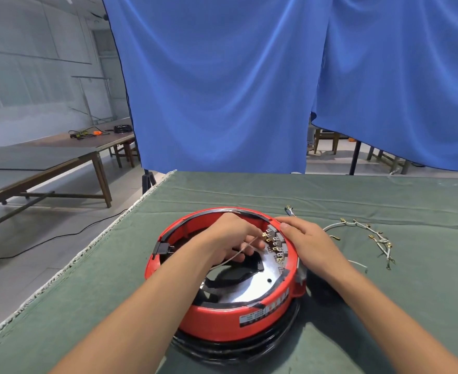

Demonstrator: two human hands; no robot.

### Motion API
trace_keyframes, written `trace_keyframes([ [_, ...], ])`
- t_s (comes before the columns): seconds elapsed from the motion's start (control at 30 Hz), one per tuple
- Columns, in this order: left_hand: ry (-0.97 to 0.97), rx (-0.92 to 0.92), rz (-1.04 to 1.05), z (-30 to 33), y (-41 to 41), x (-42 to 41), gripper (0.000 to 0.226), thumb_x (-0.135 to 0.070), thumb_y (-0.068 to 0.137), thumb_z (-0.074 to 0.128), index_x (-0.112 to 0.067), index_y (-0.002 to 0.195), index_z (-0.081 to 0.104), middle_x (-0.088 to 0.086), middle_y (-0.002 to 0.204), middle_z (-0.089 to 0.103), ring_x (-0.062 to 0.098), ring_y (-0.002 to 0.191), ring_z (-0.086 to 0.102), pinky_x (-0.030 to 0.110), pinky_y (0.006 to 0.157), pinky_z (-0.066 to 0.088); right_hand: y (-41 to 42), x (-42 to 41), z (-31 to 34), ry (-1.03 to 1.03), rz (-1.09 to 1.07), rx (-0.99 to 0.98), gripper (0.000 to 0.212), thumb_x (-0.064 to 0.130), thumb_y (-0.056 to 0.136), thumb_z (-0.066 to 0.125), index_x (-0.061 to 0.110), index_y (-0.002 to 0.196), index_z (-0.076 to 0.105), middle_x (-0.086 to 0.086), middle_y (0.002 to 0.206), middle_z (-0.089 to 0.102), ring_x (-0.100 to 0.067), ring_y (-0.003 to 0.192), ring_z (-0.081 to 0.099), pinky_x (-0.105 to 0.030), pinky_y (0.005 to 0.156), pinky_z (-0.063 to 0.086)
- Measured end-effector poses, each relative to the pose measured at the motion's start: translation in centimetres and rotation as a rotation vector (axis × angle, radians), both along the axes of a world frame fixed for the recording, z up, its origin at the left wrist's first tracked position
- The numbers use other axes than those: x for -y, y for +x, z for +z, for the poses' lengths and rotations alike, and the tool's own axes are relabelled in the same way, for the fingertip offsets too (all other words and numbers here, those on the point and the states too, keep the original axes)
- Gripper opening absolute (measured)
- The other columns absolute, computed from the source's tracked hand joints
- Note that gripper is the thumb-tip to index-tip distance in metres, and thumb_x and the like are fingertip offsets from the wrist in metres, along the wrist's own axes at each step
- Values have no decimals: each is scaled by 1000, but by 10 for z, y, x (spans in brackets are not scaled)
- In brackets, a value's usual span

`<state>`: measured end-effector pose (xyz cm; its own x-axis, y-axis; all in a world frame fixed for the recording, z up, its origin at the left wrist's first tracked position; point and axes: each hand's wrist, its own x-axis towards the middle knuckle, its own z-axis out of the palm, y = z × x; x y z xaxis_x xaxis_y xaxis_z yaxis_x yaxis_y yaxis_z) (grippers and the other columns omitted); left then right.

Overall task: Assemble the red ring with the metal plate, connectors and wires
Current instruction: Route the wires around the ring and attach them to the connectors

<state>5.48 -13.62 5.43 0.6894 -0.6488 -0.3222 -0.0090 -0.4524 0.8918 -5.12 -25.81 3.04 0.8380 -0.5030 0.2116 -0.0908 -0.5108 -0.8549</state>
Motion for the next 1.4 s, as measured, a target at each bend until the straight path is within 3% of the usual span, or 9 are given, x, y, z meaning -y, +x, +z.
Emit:
trace_keyframes([
  [0.07,-49,-36,45,-1,1,2,11,-14,86,57,-7,81,65,2,61,65,9,44,46,14,38,32,-1,1,-1,13,9,18,26,22,96,49,40,91,66,25,90,67,3,89,61,-7,72,41],
  [0.17,-85,-33,107,-3,3,3,7,-12,80,63,-7,78,68,2,59,63,15,61,49,16,36,29,0,1,-3,18,4,20,24,26,95,50,40,89,68,22,91,69,0,91,63,-16,77,45],
  [0.43,-10,-31,62,-2,3,2,10,-11,82,64,-5,75,69,1,55,64,6,39,37,15,34,23,0,2,-4,22,2,21,22,29,95,51,42,87,67,24,86,69,6,86,62,-14,71,43],
  [0.57,68,-48,23,-1,1,1,13,-14,86,58,-7,80,67,-1,55,61,5,33,32,13,33,19,0,2,-5,21,1,10,21,29,96,49,37,92,68,20,91,69,-2,90,63,-22,77,44],
  [0.77,52,-101,50,-1,1,3,13,-13,89,54,-6,84,64,-1,54,63,5,31,30,14,32,19,1,2,-5,15,0,-1,22,28,96,48,31,98,69,12,97,70,-10,95,63,-28,84,46],
  [0.97,17,-182,49,-4,-7,9,21,-13,92,48,-9,74,57,-1,48,62,5,27,31,12,31,20,-1,2,-4,12,14,18,24,26,96,48,38,89,67,18,88,70,-6,88,64,-25,78,46],
  [1.2,22,-210,41,-4,-6,7,21,-15,95,44,-10,77,55,-4,48,59,5,29,37,12,31,24,-2,0,-4,17,21,28,25,27,96,48,39,88,68,15,90,72,-8,92,65,-29,85,48],
  [1.4,10,-187,39,-4,-7,7,21,-14,95,43,-9,79,55,-2,50,59,6,31,37,12,32,24,-3,1,-4,-7,30,35,29,26,96,48,42,82,68,16,86,72,-2,85,64,-21,78,47],
])
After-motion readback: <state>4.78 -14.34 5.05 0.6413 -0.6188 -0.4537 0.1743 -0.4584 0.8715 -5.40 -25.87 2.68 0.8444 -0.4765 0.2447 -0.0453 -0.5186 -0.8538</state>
